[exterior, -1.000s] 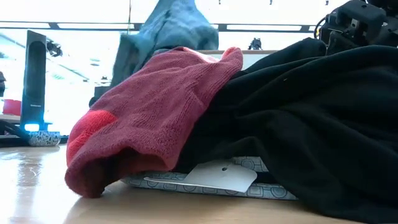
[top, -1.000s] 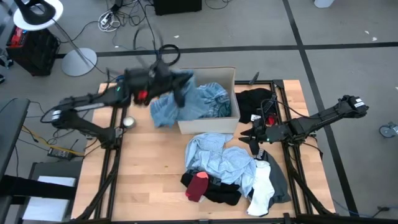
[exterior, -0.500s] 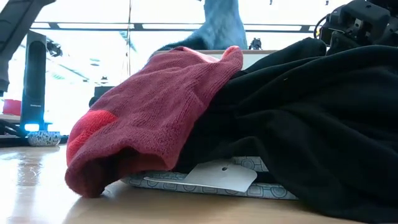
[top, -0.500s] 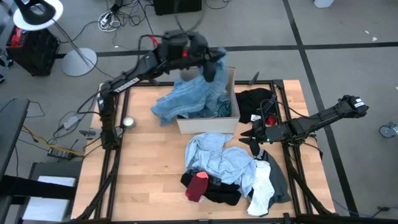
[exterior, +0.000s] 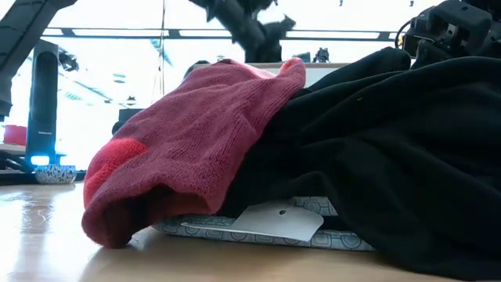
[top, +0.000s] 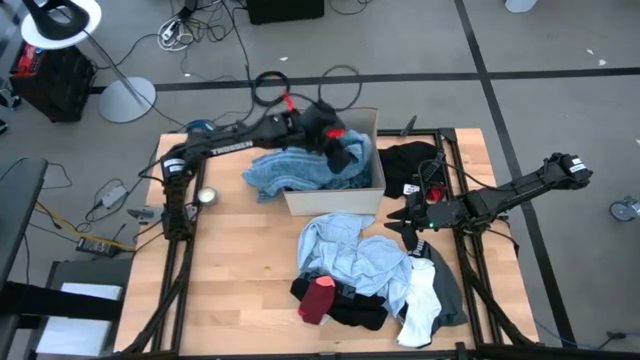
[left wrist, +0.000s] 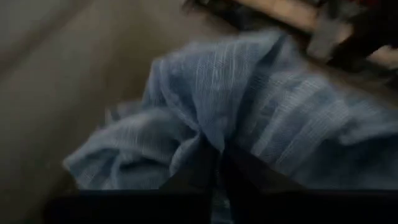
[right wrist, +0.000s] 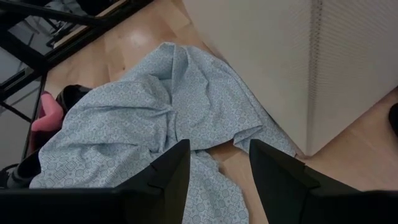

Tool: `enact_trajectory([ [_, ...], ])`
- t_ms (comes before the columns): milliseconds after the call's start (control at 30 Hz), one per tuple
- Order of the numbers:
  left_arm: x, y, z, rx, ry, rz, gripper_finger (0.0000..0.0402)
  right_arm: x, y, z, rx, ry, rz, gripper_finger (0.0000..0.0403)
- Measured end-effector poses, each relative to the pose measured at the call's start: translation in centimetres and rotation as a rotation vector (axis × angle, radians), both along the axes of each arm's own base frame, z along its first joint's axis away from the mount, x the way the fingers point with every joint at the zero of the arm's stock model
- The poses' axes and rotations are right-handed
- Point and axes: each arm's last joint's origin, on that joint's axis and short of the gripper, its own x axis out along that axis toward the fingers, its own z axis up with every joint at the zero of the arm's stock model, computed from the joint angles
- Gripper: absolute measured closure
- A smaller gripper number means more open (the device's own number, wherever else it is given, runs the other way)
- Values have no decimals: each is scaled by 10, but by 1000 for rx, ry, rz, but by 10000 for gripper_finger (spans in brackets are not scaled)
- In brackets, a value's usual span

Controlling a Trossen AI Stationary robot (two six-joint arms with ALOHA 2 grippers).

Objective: Sort clothes
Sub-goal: Put the blue towel into the white laundry bin

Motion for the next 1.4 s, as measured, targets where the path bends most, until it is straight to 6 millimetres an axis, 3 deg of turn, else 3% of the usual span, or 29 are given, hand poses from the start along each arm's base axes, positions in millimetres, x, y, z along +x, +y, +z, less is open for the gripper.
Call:
enact_trajectory([
  [267,-1,12,-94,-133,108,80,269,0,0,0,3,-4,-1,236],
  [367,-2,18,-109,-165,144,81,251,0,0,0,2,-3,-1,236],
  [467,-2,20,-110,-199,127,56,245,0,0,0,3,-2,-1,236],
  [600,-1,20,-93,-229,96,5,243,0,0,0,1,3,-1,236],
  [800,-9,10,-28,-153,22,-71,243,-1,0,-1,-1,10,-1,236],
  [1067,-55,-23,50,-21,-54,-161,243,-1,0,-1,-3,16,-1,236],
  [1233,-98,-48,66,89,-53,-117,243,-1,0,-1,-2,14,-2,236],
  [1400,-147,-65,50,116,-94,-49,243,-1,0,-1,-2,14,-2,236],
])
